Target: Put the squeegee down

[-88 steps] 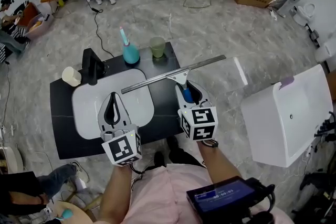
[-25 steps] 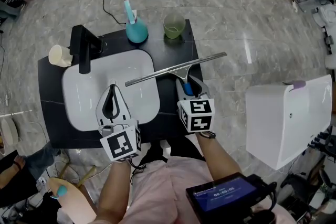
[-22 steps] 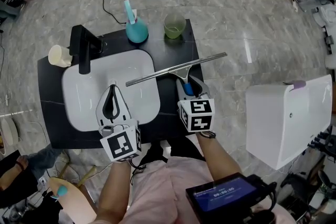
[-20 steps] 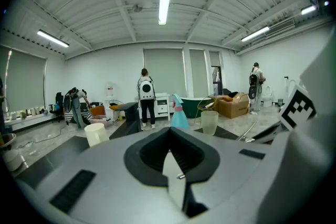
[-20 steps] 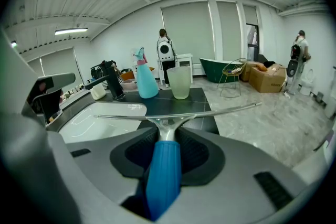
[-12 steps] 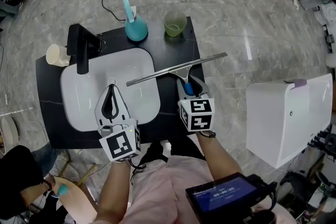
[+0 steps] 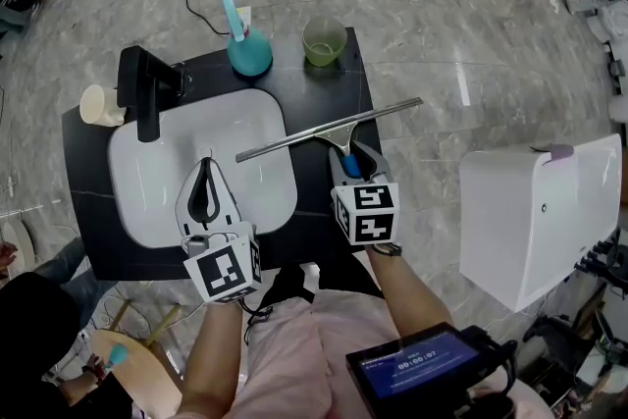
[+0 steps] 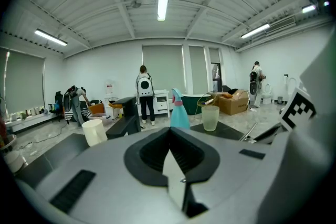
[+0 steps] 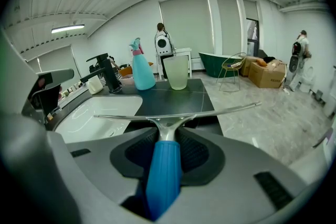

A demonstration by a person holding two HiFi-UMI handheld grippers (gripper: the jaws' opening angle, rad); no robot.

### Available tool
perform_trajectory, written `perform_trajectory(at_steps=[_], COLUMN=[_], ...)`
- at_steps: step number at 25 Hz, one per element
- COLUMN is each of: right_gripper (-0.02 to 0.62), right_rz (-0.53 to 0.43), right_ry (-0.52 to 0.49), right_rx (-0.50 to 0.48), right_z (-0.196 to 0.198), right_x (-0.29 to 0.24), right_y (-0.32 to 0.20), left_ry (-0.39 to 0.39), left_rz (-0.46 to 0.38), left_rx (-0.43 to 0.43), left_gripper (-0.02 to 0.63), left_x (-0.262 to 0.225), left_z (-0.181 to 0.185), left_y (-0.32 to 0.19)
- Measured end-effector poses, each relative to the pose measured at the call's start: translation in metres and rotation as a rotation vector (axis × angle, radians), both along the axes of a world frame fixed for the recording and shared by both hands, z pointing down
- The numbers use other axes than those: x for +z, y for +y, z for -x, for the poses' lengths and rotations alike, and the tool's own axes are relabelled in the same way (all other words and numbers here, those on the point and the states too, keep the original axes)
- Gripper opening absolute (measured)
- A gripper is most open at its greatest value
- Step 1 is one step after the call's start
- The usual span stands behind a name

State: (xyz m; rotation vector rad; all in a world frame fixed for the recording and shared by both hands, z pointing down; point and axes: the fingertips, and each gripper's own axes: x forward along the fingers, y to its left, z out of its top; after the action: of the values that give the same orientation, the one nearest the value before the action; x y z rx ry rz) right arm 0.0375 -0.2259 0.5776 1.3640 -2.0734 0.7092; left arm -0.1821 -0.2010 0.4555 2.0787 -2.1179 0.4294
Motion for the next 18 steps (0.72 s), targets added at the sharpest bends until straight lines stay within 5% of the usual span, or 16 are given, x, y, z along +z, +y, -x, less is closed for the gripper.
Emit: perform_trajectory(at_steps=[18], right_gripper=[0.127], right_rz=[0.026], right_ry=[0.016], right_rx=[-0.001], right_z=[0.002], right_x=[0.014], right_y=[0.002], left_ry=[0.004], left_rz=[0.007], left_rx=[-0.002], left_gripper=[0.009], left_x=[0.004], left_z=[0.0], left_y=[0.0])
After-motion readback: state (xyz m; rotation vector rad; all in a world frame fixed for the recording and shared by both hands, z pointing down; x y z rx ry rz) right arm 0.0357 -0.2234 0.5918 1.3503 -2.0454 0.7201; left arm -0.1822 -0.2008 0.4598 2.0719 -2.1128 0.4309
